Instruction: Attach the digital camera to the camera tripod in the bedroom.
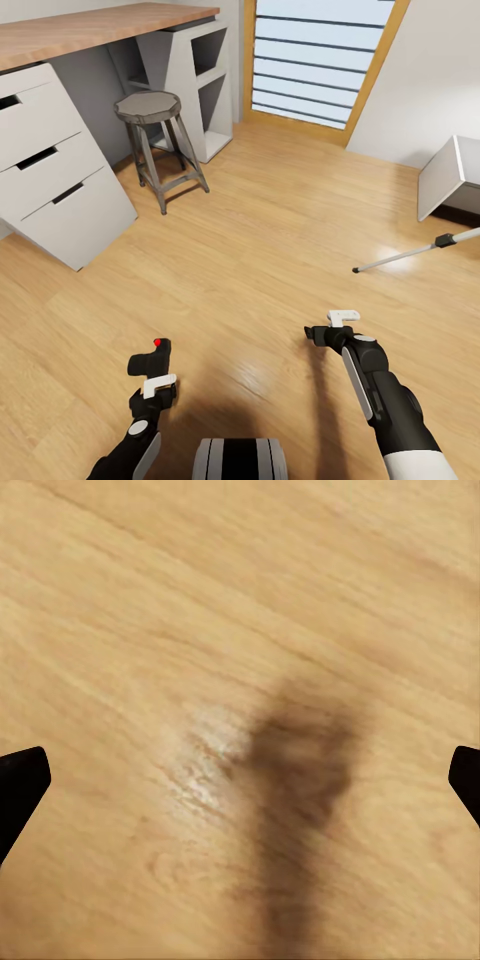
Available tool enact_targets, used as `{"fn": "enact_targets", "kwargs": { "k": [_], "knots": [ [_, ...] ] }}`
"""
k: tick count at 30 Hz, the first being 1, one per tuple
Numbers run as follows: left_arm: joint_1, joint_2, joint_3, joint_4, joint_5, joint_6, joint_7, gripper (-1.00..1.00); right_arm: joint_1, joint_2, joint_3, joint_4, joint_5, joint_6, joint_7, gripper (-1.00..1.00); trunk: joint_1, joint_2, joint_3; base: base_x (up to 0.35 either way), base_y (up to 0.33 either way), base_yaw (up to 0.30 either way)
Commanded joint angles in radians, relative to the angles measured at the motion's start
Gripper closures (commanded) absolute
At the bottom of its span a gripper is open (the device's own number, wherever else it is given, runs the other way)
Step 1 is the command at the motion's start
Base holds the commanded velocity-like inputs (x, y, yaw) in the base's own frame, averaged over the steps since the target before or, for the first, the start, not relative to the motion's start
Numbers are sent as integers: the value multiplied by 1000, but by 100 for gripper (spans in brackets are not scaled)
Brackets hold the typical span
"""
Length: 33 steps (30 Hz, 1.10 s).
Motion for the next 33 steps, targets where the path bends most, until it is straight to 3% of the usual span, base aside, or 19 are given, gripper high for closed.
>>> {"fn": "enact_targets", "kwargs": {
  "k": [1, 22, 33],
  "knots": [
    [0, 0, -3, 0, 10, -5, 3, -100, 0, 0, -1, -1, 1, 5, 4, -100, 0, 0, -1, 23, 0, 0],
    [0, 3, -1, 4, 9, -5, 4, -100, 0, 0, -1, -1, 2, 4, 5, -100, 0, 0, -1, 5, 0, 0],
    [0, 4, 1, 7, 11, -5, 4, -100, 0, 0, -1, -1, 3, 4, 4, -100, 0, 0, -1, 127, 0, 0]
  ]
}}
